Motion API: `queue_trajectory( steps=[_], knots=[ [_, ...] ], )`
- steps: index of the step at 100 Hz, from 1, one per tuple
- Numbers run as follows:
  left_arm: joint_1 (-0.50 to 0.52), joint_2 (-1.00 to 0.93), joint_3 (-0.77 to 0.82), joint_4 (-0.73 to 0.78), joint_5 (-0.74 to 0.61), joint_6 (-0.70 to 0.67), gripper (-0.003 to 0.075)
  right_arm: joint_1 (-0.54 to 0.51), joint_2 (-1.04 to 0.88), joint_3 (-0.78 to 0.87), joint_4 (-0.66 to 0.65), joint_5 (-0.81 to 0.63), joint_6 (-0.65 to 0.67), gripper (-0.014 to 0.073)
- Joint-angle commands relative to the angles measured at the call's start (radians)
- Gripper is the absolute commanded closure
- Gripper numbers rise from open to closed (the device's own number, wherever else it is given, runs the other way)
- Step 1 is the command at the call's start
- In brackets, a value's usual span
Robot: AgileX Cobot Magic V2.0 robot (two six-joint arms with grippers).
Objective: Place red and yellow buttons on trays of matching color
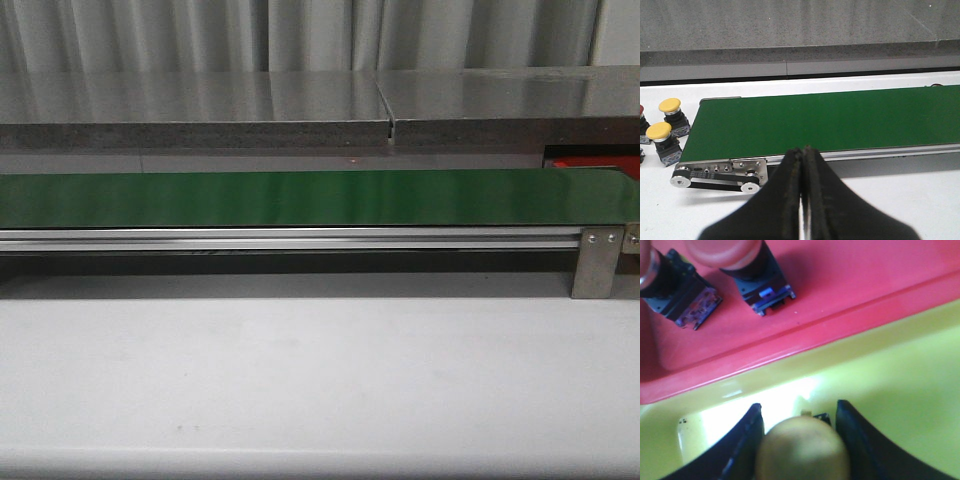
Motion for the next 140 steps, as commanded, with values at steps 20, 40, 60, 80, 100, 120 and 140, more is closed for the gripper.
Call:
queue_trajectory(
  steps=[20, 40, 60, 80, 100, 120, 140],
  knots=[
    [-0.008, 0.000, -0.027, -0.016, -0.078, -0.004, 0.0739, -0.002, -0.050, -0.030, 0.019, -0.042, -0.012, 0.0146],
    [-0.008, 0.000, -0.027, -0.016, -0.078, -0.004, 0.0739, 0.001, -0.115, -0.030, 0.021, -0.059, -0.012, 0.0043],
    [-0.008, 0.000, -0.027, -0.016, -0.078, -0.004, 0.0739, 0.013, -0.242, -0.030, 0.037, -0.070, -0.012, 0.0043],
    [-0.008, 0.000, -0.027, -0.016, -0.078, -0.004, 0.0739, 0.101, -0.390, -0.023, 0.039, -0.072, -0.019, 0.0050],
    [-0.008, 0.000, -0.027, -0.016, -0.078, -0.004, 0.0739, 0.255, -0.547, 0.021, 0.039, -0.079, -0.055, 0.0050],
    [-0.008, 0.000, -0.027, -0.016, -0.078, -0.004, 0.0739, 0.421, -0.701, 0.149, 0.039, -0.117, -0.099, 0.0050],
    [-0.008, 0.000, -0.027, -0.016, -0.078, -0.004, 0.0739, 0.536, -0.852, 0.308, 0.049, -0.125, -0.101, 0.0050]
  ],
)
